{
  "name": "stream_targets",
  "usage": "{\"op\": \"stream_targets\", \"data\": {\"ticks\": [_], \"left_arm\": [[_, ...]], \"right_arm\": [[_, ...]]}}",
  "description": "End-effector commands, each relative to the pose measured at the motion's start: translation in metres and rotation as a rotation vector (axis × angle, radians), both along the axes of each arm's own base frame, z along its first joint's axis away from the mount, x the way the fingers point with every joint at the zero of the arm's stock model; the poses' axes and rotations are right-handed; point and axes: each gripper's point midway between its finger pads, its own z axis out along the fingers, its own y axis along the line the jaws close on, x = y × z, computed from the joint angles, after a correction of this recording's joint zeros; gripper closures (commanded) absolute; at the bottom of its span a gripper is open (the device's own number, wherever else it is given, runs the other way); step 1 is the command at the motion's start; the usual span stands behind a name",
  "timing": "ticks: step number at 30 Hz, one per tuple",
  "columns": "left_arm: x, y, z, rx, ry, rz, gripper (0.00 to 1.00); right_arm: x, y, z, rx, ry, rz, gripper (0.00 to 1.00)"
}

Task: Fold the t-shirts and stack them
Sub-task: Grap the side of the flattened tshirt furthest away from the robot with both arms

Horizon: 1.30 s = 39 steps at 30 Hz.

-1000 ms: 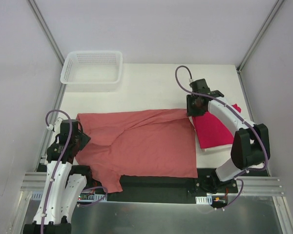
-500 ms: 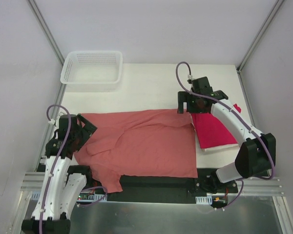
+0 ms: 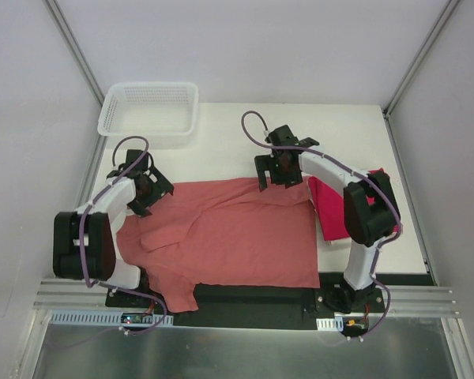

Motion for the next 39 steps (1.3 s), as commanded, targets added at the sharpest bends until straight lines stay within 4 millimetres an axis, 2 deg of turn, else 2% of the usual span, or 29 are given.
{"op": "stream_targets", "data": {"ticks": [1,3,4,8,10,12,16,20,21,24,25,28,30,33,36,39], "left_arm": [[0.024,0.014,-0.019,0.072,0.042,-0.006,0.01],[0.029,0.030,-0.025,0.093,0.065,0.036,0.01],[0.029,0.034,-0.034,0.104,0.098,0.038,0.01],[0.038,0.041,-0.044,0.108,0.130,0.059,0.01],[0.039,0.044,-0.052,0.114,0.155,0.068,0.01],[0.050,0.046,-0.051,0.111,0.144,0.072,0.01],[0.065,0.053,-0.058,0.097,0.159,0.088,0.01],[0.090,0.058,-0.049,0.092,0.116,0.094,0.01],[0.094,0.058,-0.048,0.092,0.110,0.091,0.01],[0.111,0.061,-0.041,0.100,0.081,0.082,0.01],[0.115,0.061,-0.042,0.101,0.079,0.074,0.01],[0.135,0.056,-0.036,0.072,0.045,0.040,0.01],[0.140,0.050,-0.038,0.040,0.043,0.024,0.01],[0.150,0.050,-0.036,0.048,0.026,0.000,0.01],[0.161,0.046,-0.030,0.029,0.002,-0.024,0.01],[0.168,0.044,-0.022,0.027,-0.023,-0.046,0.01]], "right_arm": [[0.007,0.006,-0.014,-0.002,0.038,-0.033,0.03],[0.006,0.008,-0.028,-0.003,0.076,-0.031,0.03],[0.009,0.011,-0.031,0.000,0.081,-0.032,0.03],[0.015,0.014,-0.058,-0.022,0.130,-0.039,0.03],[0.022,0.011,-0.065,-0.019,0.146,-0.061,0.03],[0.032,0.012,-0.069,0.001,0.162,-0.078,0.03],[0.055,0.008,-0.069,0.027,0.156,-0.097,0.03],[0.075,0.009,-0.072,0.038,0.145,-0.092,0.03],[0.084,0.012,-0.065,0.049,0.121,-0.090,0.03],[0.099,0.009,-0.066,0.059,0.111,-0.103,0.03],[0.110,0.008,-0.058,0.073,0.087,-0.114,0.03],[0.122,0.001,-0.057,0.073,0.067,-0.131,0.03],[0.128,-0.005,-0.061,0.060,0.059,-0.142,0.03],[0.138,-0.013,-0.062,0.059,0.049,-0.166,0.03],[0.146,-0.028,-0.062,-0.008,0.014,-0.168,0.03],[0.151,-0.025,-0.054,0.003,-0.008,-0.147,0.03]]}}
